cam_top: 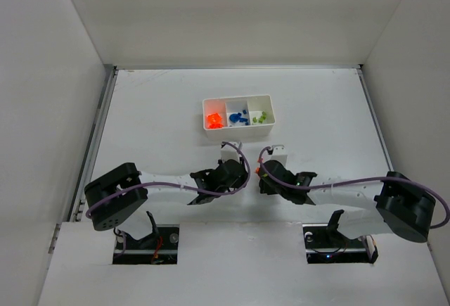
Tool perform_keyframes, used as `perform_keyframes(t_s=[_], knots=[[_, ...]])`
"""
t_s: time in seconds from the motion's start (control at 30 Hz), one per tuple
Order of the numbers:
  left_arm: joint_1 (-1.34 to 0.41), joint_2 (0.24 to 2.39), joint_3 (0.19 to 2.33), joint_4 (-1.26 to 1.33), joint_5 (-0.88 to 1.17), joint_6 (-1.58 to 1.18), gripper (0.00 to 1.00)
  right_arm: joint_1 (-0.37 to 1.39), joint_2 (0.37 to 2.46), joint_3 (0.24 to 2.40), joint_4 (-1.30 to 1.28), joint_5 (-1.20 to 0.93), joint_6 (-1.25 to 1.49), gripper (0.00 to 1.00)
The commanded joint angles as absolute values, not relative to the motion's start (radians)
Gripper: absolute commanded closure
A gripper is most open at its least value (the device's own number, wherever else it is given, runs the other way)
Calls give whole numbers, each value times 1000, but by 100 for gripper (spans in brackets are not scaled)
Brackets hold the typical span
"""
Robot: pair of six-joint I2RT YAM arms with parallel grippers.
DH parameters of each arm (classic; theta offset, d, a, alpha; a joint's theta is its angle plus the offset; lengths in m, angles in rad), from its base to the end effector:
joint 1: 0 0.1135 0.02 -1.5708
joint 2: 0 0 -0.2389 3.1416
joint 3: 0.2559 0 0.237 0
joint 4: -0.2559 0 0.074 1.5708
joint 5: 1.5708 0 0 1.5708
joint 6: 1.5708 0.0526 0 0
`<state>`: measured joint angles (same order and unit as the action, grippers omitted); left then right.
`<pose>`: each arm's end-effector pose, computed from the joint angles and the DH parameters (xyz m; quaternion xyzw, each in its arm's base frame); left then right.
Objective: Sort the legos into containers by color
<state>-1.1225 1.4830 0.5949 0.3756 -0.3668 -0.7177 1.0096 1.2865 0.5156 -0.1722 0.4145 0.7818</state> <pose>0.1460 -0.2600 0.1511 0.0804 0.8499 -0.2996 0.4259 0.1409 0.1843 0.1272 -0.0427 0.9320 0.1135 0.3416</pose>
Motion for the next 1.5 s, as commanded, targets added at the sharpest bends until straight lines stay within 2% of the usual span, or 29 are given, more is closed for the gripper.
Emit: perform_keyframes(t_s=[0.0, 0.07, 0.2, 0.33, 0.67, 1.0, 1.1, 1.23, 1.47], knots=[[-1114, 1444, 572, 413, -368, -730, 74, 1015, 1330, 557, -150, 411, 759, 60], [-1108, 1437, 566, 419, -368, -735, 73, 1016, 1345, 561, -152, 416, 764, 64], [-1119, 1433, 569, 420, -370, -727, 71, 1018, 1358, 568, -153, 432, 767, 78], [-1136, 1456, 572, 443, -362, -732, 67, 1027, 1274, 549, -184, 466, 791, 85], [-1202, 1597, 646, 535, -382, -627, 64, 923, 924, 471, -233, 545, 821, 86], [-1194, 1755, 758, 535, -393, -580, 64, 878, 914, 457, -183, 503, 798, 85], [-1185, 1776, 781, 529, -388, -568, 67, 872, 934, 454, -163, 489, 790, 85], [-1179, 1801, 804, 520, -390, -551, 80, 872, 943, 449, -143, 483, 788, 85], [-1179, 1810, 802, 514, -403, -537, 93, 869, 940, 449, -130, 480, 779, 85]])
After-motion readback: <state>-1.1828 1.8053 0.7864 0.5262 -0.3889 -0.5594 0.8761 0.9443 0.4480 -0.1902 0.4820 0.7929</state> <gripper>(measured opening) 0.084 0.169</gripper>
